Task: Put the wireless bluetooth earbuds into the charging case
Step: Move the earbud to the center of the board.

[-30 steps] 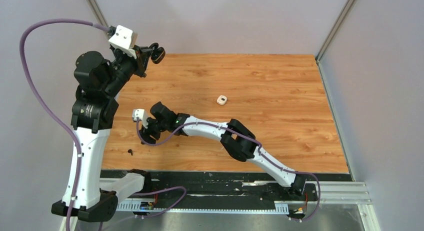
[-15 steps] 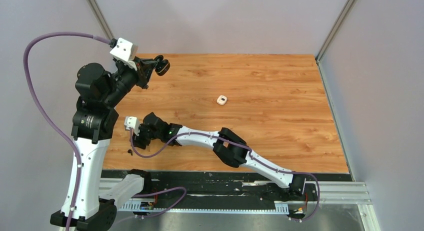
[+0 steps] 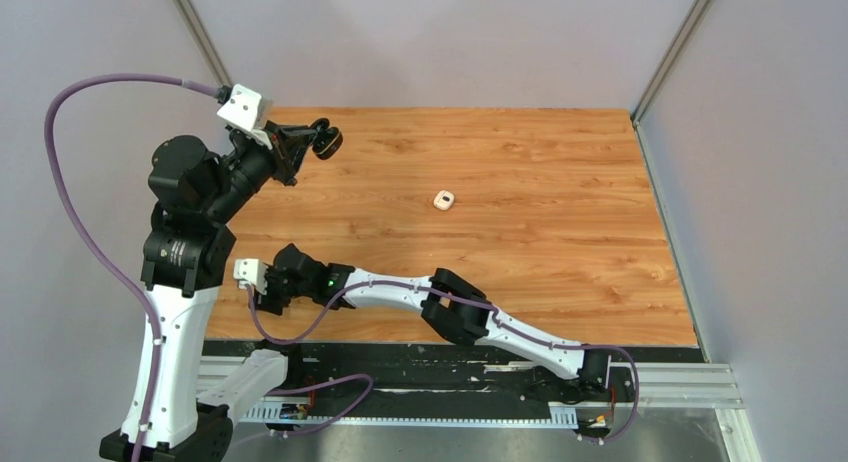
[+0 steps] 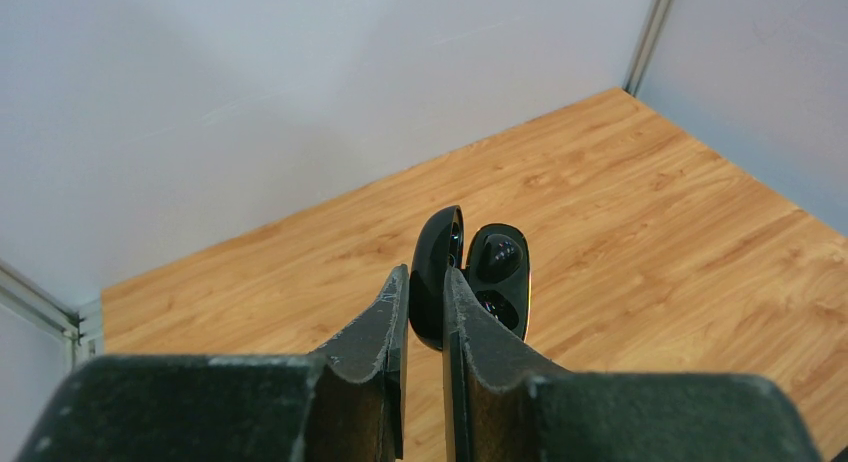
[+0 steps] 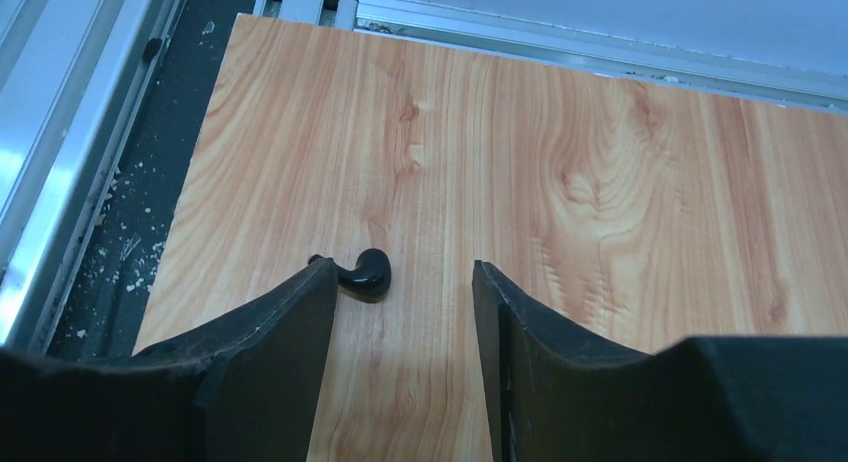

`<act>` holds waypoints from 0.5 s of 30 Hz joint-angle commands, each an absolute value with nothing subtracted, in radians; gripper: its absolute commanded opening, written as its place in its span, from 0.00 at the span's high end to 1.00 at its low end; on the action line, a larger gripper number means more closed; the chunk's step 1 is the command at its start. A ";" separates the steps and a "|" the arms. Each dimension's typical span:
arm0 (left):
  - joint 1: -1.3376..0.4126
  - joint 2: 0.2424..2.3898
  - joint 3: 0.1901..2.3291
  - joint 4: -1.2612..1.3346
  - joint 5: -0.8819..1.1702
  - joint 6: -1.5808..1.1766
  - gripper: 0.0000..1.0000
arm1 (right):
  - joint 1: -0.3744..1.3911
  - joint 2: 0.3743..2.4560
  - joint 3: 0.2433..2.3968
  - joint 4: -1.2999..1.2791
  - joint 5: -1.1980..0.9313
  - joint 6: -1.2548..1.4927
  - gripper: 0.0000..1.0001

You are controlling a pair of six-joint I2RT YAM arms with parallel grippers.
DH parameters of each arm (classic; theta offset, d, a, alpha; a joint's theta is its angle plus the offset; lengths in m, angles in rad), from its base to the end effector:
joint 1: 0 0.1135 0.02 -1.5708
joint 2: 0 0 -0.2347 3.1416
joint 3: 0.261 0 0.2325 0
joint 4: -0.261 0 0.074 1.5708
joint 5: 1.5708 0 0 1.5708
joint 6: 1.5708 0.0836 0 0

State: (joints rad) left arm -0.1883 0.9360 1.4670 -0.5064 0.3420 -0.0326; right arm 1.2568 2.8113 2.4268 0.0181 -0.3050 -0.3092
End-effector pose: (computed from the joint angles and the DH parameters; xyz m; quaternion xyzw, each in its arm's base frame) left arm 0.1881 -0.0644 0.4717 0.1750 0.6766 -0.1959 0.6879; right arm 0.1665 0.5939 0.1059 -0.6356 0.5166 0.3669 0.4411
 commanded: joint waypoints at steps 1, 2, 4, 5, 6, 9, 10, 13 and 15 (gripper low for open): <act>-0.184 0.913 1.462 -0.503 0.358 -0.049 1.00 | 1.244 2.800 2.464 0.056 -0.270 -0.254 0.47; -0.184 0.913 1.460 -0.511 0.356 -0.047 1.00 | 1.237 2.782 2.423 0.074 -0.294 -0.242 0.47; -0.184 0.914 1.457 -0.519 0.363 -0.044 1.00 | 1.239 2.772 2.419 0.068 -0.323 -0.248 0.45; -0.184 0.914 1.457 -0.521 0.366 -0.044 1.00 | 1.243 2.776 2.432 0.049 -0.339 -0.264 0.44; -0.184 0.915 1.459 -0.525 0.370 -0.044 1.00 | 1.247 2.779 2.440 0.037 -0.345 -0.276 0.43; -0.184 0.918 1.463 -0.529 0.381 -0.049 1.00 | 1.256 2.778 2.438 0.033 -0.339 -0.285 0.41; -0.184 0.918 1.463 -0.530 0.384 -0.051 1.00 | 1.256 2.777 2.442 0.033 -0.334 -0.274 0.41; -0.184 0.924 1.463 -0.530 0.390 -0.063 1.00 | 1.253 2.759 2.439 0.027 -0.347 -0.252 0.41; -0.184 0.928 1.463 -0.530 0.394 -0.073 1.00 | 1.255 2.755 2.438 0.021 -0.356 -0.256 0.41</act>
